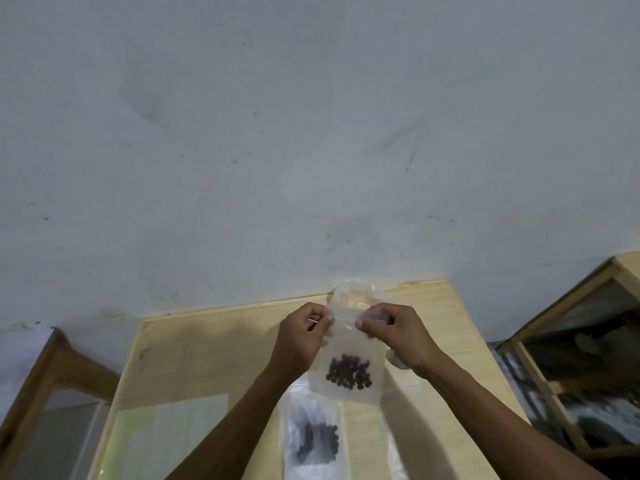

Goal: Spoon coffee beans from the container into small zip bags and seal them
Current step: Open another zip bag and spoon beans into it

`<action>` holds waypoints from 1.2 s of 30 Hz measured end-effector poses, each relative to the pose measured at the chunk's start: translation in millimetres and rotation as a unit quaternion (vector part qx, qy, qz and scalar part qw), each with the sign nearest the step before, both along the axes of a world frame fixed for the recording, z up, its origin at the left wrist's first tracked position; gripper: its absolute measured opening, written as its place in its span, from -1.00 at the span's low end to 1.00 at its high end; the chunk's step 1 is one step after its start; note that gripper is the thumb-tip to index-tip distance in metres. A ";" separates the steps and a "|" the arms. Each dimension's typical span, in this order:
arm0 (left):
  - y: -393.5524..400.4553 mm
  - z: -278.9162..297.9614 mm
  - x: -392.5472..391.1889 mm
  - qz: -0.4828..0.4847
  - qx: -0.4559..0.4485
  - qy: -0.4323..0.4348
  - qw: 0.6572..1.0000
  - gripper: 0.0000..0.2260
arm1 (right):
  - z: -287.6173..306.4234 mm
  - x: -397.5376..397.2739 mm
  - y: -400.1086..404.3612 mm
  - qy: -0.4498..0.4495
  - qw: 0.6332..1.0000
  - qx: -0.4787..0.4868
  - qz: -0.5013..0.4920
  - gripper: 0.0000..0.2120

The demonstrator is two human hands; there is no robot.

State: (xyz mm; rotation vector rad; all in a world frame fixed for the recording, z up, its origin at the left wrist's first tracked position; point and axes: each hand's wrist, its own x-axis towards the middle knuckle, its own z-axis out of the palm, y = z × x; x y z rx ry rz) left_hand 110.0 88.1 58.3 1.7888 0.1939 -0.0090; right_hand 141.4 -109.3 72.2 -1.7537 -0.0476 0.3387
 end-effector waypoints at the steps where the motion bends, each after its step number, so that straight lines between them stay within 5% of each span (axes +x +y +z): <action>1: 0.2 -0.8 -1.8 -0.003 -0.001 0.000 1.000 -0.95 | -0.1 -0.8 1.1 -0.002 1.000 -0.007 -0.001 -0.89; 21: 4.4 -12.1 -16.9 0.005 0.063 -0.042 0.997 -0.97 | -7.3 -1.0 18.8 -0.066 0.988 -0.110 0.086 -0.97; 27: 17.0 -17.8 -22.3 0.090 0.004 0.015 0.996 -0.91 | -11.7 -4.9 17.5 0.033 0.999 -0.001 0.043 -0.95; 32: 19.7 -19.4 -31.5 0.100 -0.036 0.050 0.993 -0.93 | -24.9 -11.2 23.9 0.047 0.998 -0.046 0.018 -0.85; 36: 32.8 -30.9 -45.8 0.018 0.007 0.078 0.997 -0.93 | -32.5 -12.2 31.8 0.071 0.997 -0.019 -0.026 -0.85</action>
